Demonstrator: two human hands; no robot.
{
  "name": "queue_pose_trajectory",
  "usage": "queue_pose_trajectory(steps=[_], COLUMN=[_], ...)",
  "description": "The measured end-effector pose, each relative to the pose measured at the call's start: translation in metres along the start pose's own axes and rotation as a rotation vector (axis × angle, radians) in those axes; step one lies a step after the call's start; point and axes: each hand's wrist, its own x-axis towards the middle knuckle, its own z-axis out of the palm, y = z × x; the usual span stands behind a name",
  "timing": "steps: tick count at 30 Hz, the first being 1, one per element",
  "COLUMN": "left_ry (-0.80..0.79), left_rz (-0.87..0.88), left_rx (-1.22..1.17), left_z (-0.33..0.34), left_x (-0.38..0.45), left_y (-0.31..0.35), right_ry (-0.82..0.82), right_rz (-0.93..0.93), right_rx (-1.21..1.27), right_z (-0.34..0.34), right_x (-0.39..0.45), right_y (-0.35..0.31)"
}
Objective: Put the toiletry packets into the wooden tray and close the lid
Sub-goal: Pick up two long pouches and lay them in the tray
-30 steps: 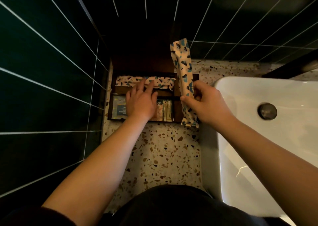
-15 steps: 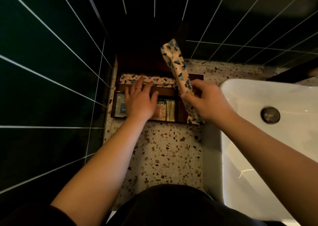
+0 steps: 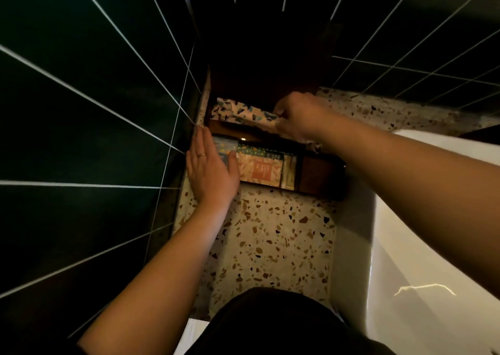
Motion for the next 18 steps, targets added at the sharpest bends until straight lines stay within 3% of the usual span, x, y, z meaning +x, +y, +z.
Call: queue_pose_trajectory(steps=[11,15,18], left_ry=[0.045,0.057,0.063], left_rz=[-0.023,-0.023,-0.021], left_rx=[-0.041,-0.04,-0.038], left_z=[0.002,0.005,0.006], left_x=[0.001,0.001,0.001], left_y=[0.0,-0.001,-0.001], right_ry=[-0.139,0.007,0.009], right_rz=[0.012,-0.046,0.003], right_rx=[-0.16,-0.358,-0.254], right_z=[0.038,0.05,0.058], right_x=[0.041,0.036,0.035], right_y=[-0.018,-0.023,-0.026])
